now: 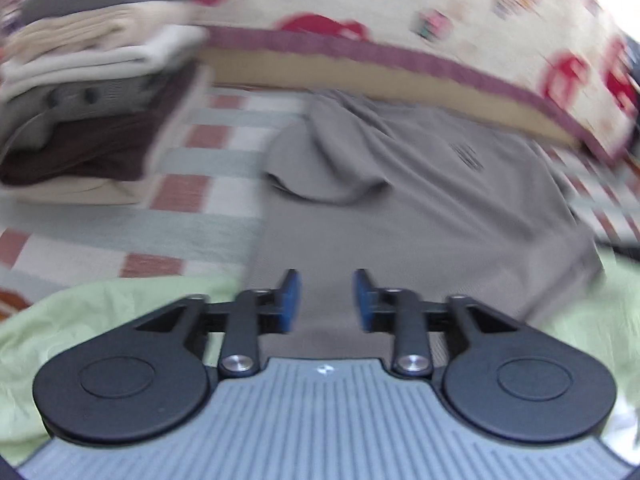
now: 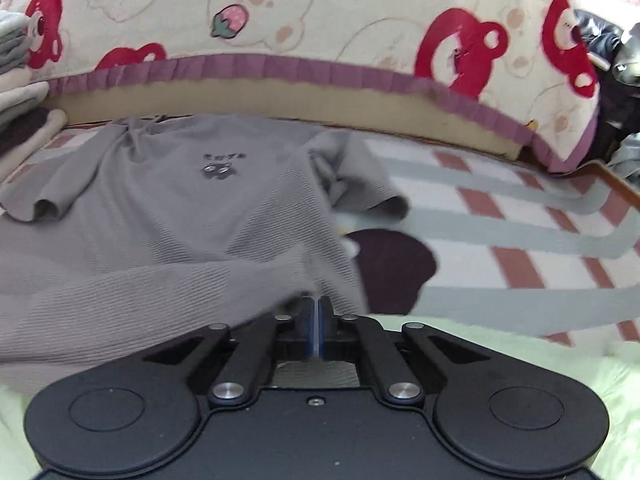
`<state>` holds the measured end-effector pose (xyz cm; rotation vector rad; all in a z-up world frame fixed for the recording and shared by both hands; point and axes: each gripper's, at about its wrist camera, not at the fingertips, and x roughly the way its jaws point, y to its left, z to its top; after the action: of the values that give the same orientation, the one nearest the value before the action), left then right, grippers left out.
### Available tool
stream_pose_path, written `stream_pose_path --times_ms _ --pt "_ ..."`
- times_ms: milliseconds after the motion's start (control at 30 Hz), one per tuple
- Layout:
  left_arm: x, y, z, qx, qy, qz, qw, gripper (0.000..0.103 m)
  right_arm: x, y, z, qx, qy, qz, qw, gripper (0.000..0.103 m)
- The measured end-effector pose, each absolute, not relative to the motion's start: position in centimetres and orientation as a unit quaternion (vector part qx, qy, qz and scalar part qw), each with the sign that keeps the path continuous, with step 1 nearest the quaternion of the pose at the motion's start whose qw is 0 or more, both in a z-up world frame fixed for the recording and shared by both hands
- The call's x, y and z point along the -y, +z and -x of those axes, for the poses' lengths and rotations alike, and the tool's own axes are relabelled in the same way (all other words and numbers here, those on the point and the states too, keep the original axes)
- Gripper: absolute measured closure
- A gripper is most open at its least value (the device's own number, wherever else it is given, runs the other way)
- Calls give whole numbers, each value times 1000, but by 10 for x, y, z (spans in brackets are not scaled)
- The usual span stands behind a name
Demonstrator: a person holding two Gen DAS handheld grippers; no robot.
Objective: Fold clothes
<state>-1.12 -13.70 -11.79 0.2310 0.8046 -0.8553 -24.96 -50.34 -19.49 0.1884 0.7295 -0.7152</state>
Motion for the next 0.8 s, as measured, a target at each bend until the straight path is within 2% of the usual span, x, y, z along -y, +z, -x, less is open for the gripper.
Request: stream_pose_path --times_ms 33,200,267,333,367,400,433,500,600,700,733,767,800 --pt "140 -121 19 -382 -419 -131 813 53 505 -194 252 -349 -340 -97 868 102" --pt "161 -145 50 -387 -413 -244 788 52 511 -191 264 -338 -307 -138 879 102" --pt "166 -151 52 -386 -409 -266 783 52 507 -187 269 -324 -270 -150 894 96" --pt "174 -155 48 -383 -405 -285 779 52 500 -185 271 -313 -237 -149 908 86" --pt "179 -157 46 -382 -404 -295 777 63 496 -185 271 -310 -222 -147 913 79" --pt "183 -159 44 -380 -402 -304 775 74 493 -186 269 -313 -212 -144 914 61" --pt "187 -161 42 -379 -401 -314 773 88 490 -187 266 -317 -205 -140 915 51" --pt "195 -165 38 -375 -397 -332 769 100 487 -191 257 -329 -217 -117 912 50" --pt "205 -168 30 -370 -391 -350 767 103 494 -204 240 -361 -230 -105 897 50" --pt "198 -159 15 -374 -374 -297 795 103 506 -221 224 -389 -219 -121 886 51" --pt "194 -158 12 -373 -365 -284 804 103 509 -224 222 -386 -225 -124 886 55" --pt "189 -156 8 -375 -360 -263 813 103 510 -225 222 -383 -232 -128 885 66" --pt "182 -152 3 -377 -362 -229 821 103 511 -222 224 -381 -236 -134 884 98"
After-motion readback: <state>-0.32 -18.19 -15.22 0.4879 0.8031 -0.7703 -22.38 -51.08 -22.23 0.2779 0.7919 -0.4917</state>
